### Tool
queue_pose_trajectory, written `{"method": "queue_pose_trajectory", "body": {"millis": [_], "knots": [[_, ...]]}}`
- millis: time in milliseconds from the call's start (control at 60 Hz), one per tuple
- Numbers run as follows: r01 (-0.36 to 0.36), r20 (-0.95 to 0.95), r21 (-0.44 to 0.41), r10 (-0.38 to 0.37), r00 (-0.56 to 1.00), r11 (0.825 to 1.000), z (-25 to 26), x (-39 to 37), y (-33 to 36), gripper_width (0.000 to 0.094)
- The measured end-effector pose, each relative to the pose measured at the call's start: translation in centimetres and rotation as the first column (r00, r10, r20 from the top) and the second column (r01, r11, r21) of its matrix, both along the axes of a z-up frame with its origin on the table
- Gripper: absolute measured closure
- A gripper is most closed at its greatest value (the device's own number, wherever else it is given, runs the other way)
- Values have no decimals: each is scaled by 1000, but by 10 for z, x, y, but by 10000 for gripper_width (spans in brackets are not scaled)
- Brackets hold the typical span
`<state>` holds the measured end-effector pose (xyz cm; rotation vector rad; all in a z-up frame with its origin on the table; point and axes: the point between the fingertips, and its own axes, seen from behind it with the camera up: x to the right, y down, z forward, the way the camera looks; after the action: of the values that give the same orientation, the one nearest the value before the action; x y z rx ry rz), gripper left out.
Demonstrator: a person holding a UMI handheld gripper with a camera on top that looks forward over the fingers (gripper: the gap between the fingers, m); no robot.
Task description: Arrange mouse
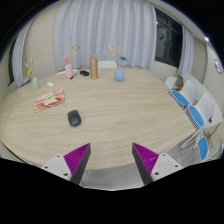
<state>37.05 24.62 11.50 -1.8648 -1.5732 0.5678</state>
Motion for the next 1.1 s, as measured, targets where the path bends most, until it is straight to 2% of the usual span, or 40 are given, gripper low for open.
{"method": "queue_pose_trajectory", "body": {"millis": [300,600,717,1100], "knots": [[-107,-2,-21,107,994,994,-14,-24,-55,77],[-232,-14,-68,232,973,970,-36,-47,-142,78],[-241,-16,-78,240,971,967,-49,-59,-156,78],[-197,-49,-25,196,979,980,-92,-153,-147,77]]}}
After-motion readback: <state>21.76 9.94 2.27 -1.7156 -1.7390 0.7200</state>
